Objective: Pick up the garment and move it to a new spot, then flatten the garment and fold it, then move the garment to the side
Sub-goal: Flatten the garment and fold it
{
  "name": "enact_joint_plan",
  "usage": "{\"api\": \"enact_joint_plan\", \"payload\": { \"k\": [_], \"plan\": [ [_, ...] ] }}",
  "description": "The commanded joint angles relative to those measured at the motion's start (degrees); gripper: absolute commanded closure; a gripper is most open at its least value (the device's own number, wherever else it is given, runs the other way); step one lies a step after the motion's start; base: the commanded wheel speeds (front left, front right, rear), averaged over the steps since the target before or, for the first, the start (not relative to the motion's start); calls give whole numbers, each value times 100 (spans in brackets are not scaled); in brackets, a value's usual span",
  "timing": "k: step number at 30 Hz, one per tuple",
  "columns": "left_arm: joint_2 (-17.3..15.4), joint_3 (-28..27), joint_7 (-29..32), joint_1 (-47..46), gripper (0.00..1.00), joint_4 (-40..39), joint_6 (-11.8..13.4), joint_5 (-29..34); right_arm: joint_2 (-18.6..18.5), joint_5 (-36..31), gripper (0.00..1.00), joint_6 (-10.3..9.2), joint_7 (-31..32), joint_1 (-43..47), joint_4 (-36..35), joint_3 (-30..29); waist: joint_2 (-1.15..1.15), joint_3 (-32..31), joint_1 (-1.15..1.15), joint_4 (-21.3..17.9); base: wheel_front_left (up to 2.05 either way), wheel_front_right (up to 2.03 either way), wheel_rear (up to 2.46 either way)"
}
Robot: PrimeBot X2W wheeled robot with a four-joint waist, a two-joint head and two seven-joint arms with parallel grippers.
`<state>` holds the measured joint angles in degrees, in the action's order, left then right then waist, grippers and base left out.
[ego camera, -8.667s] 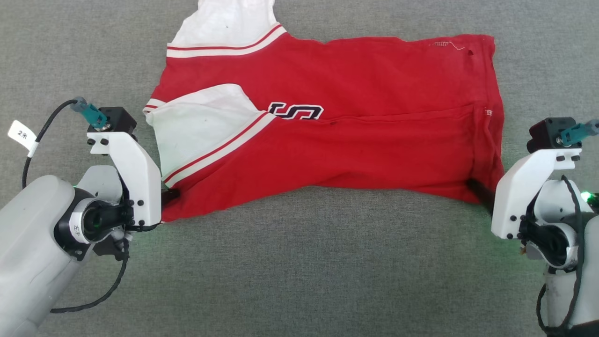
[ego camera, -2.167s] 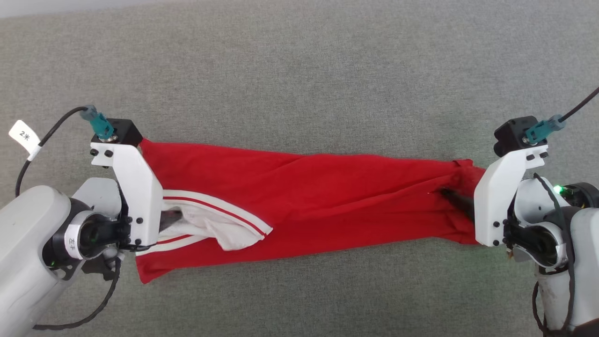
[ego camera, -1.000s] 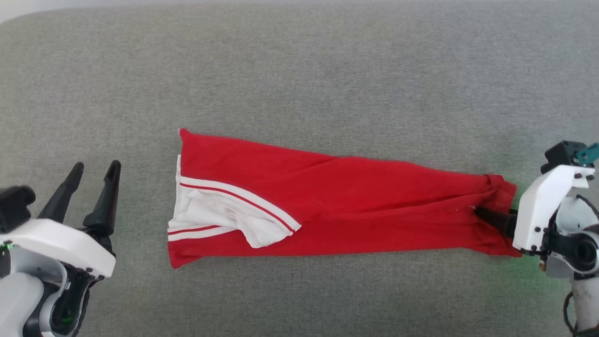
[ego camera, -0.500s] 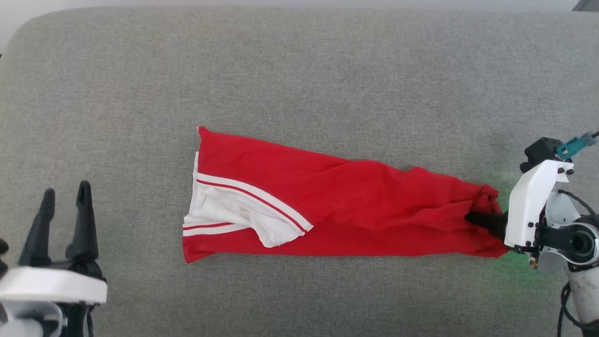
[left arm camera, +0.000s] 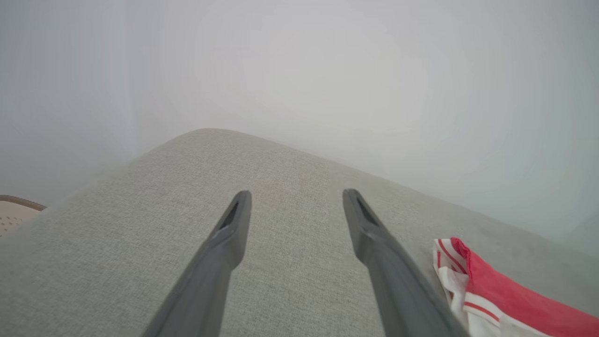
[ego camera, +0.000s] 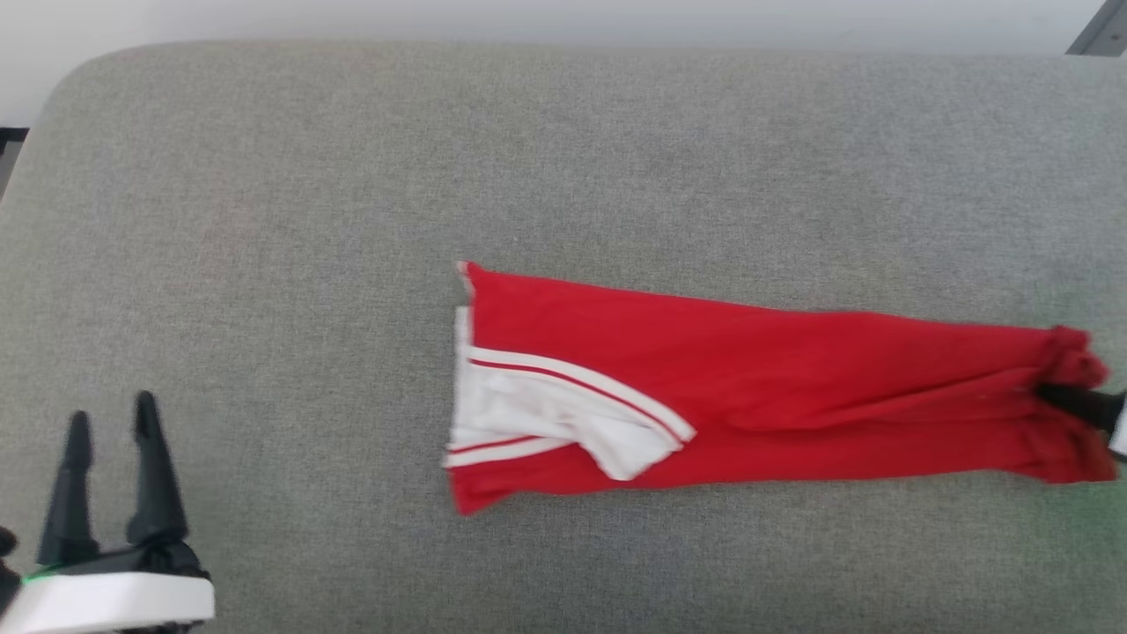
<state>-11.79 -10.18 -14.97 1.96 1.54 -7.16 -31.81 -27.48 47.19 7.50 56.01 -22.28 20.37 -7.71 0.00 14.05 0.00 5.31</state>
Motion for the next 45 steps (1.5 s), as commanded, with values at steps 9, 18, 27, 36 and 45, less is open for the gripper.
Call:
{"api": "enact_joint_plan", "payload": {
  "k": [9,18,27,36,45],
  "plan": [
    [106,170,-26,188,0,-12,-36,-105,-531,-684,100,-2,-374,-96,621,-750,0,-105,0,-29,0,0,0],
    [180,236,-26,187,0,146,-37,-167,-440,-921,100,-2,-229,-279,598,-675,0,-263,0,-106,0,0,0],
    [212,338,-27,255,0,259,-38,-185,252,-329,100,-1,182,214,-1102,144,0,-472,0,-73,0,0,0],
    [241,592,-27,164,0,372,-37,-206,897,-338,100,-1,27,327,-1421,1046,0,-650,0,228,0,0,0],
    [233,762,-27,83,0,452,-38,-238,1257,-270,100,-1,-502,-59,-838,1725,0,-712,0,580,0,0,0]
  ]
}}
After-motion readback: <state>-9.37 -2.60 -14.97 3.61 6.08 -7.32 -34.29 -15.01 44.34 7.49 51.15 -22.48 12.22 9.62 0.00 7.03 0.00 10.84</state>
